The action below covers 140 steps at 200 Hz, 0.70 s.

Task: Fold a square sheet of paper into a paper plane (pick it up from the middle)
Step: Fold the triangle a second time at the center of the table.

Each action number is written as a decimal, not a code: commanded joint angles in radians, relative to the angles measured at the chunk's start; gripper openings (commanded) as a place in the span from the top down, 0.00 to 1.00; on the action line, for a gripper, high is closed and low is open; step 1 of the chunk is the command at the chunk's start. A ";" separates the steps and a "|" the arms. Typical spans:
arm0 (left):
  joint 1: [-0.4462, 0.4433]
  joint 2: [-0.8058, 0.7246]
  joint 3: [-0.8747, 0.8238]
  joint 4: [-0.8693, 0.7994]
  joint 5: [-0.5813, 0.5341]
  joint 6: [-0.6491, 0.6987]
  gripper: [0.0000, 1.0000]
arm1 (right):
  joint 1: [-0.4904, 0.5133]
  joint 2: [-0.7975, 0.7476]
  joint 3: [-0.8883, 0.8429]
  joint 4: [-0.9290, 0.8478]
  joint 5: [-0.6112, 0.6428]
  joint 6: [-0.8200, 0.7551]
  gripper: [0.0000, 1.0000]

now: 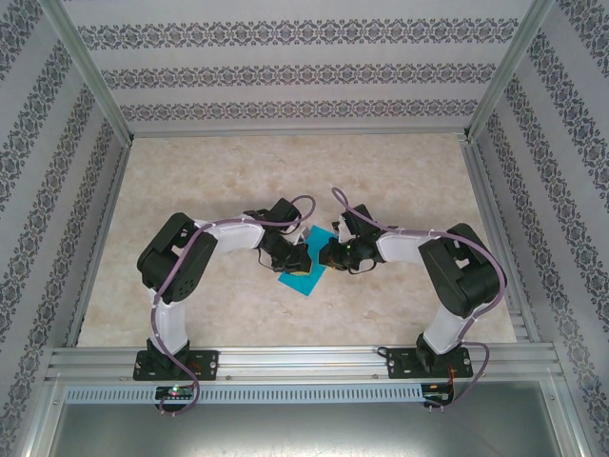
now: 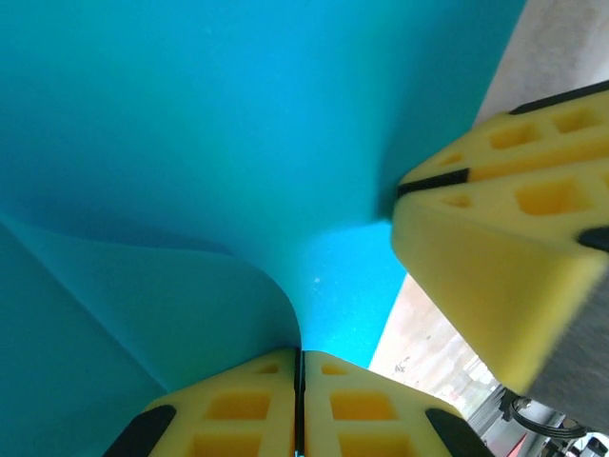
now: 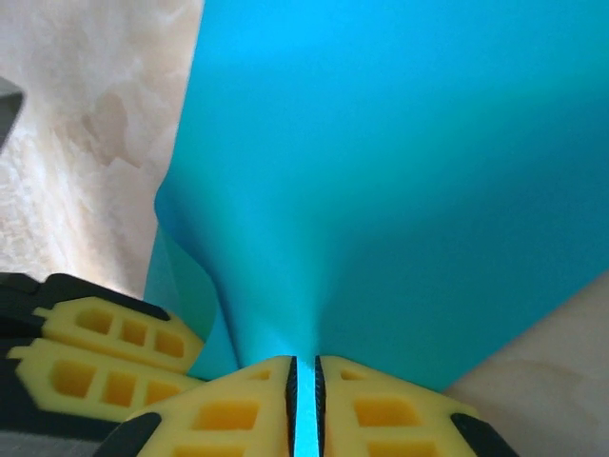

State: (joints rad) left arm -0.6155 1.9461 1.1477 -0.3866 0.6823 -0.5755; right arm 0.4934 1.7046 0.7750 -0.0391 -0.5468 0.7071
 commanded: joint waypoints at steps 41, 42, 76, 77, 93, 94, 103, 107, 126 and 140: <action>-0.012 0.018 0.027 -0.011 -0.017 0.019 0.89 | -0.035 -0.036 0.068 -0.147 0.065 -0.083 0.79; -0.012 0.017 0.026 -0.011 -0.017 0.019 0.89 | -0.037 -0.034 0.068 -0.148 0.064 -0.084 0.79; -0.012 0.015 0.033 -0.014 -0.016 0.018 0.89 | -0.053 0.017 0.083 -0.141 0.048 -0.099 0.83; -0.012 0.016 0.032 -0.014 -0.016 0.018 0.89 | -0.053 0.018 0.083 -0.141 0.049 -0.098 0.83; -0.012 0.010 0.034 -0.017 -0.018 0.018 0.90 | -0.055 0.034 0.080 -0.131 0.038 -0.101 0.83; -0.012 0.011 0.034 -0.017 -0.018 0.018 0.89 | -0.055 0.035 0.081 -0.131 0.038 -0.100 0.83; -0.012 0.011 0.037 -0.018 -0.016 0.017 0.89 | -0.054 0.043 0.078 -0.129 0.038 -0.103 0.84; -0.012 0.011 0.037 -0.018 -0.015 0.017 0.89 | -0.055 0.047 0.077 -0.128 0.038 -0.102 0.84; -0.012 0.013 0.048 -0.017 -0.016 0.014 0.89 | -0.052 0.058 0.067 -0.112 0.029 -0.096 0.85; -0.012 0.018 0.056 -0.015 -0.017 0.010 0.90 | -0.050 0.062 0.062 -0.110 0.025 -0.097 0.85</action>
State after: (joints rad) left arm -0.6155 1.9491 1.1645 -0.3893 0.6765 -0.5755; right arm 0.4408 1.7405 0.8398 -0.1455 -0.5133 0.6277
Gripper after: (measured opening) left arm 0.107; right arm 0.152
